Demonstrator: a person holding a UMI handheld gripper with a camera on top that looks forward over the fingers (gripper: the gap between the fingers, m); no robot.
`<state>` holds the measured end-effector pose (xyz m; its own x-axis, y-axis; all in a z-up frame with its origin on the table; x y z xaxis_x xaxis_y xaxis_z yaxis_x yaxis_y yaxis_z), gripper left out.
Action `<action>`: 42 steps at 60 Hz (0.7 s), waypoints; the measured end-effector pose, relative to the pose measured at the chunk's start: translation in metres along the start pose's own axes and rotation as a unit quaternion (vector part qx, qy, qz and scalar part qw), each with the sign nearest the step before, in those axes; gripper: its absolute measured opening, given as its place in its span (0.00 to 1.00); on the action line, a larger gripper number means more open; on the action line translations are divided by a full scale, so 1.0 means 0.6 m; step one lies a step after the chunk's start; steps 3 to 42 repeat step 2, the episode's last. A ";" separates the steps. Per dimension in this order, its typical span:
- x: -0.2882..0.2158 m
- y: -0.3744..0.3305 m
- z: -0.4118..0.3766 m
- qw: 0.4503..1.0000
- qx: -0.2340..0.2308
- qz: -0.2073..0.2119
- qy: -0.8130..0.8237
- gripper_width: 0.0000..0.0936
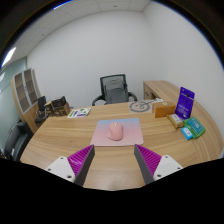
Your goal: Arrange mouse
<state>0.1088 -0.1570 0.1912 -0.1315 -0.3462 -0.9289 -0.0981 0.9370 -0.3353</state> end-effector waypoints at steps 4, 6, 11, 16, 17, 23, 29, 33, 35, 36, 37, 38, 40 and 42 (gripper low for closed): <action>0.003 -0.036 0.009 1.000 -0.003 0.003 -0.001 0.89; 0.003 -0.036 0.009 1.000 -0.003 0.003 -0.001 0.89; 0.003 -0.036 0.009 1.000 -0.003 0.003 -0.001 0.89; 0.003 -0.036 0.009 1.000 -0.003 0.003 -0.001 0.89; 0.003 -0.036 0.009 1.000 -0.003 0.003 -0.001 0.89; 0.003 -0.036 0.009 1.000 -0.003 0.003 -0.001 0.89; 0.003 -0.036 0.009 1.000 -0.003 0.003 -0.001 0.89; 0.003 -0.036 0.009 1.000 -0.003 0.003 -0.001 0.89; 0.003 -0.036 0.009 1.000 -0.003 0.003 -0.001 0.89; 0.003 -0.036 0.009 1.000 -0.003 0.003 -0.001 0.89; 0.003 -0.036 0.009 1.000 -0.003 0.003 -0.001 0.89; 0.003 -0.036 0.009 1.000 -0.003 0.003 -0.001 0.89; 0.003 -0.036 0.009 1.000 -0.003 0.003 -0.001 0.89; 0.003 -0.036 0.009 1.000 -0.003 0.003 -0.001 0.89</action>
Point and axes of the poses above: the point between the fingertips, and its own axes, seen from behind it with the camera up: z to the right, x down, y forward, the way the camera looks, the point moved 9 cm from there along -y, backward, against the way the camera looks, and after that the axes turned 11 degrees about z, right-handed, at the moved point
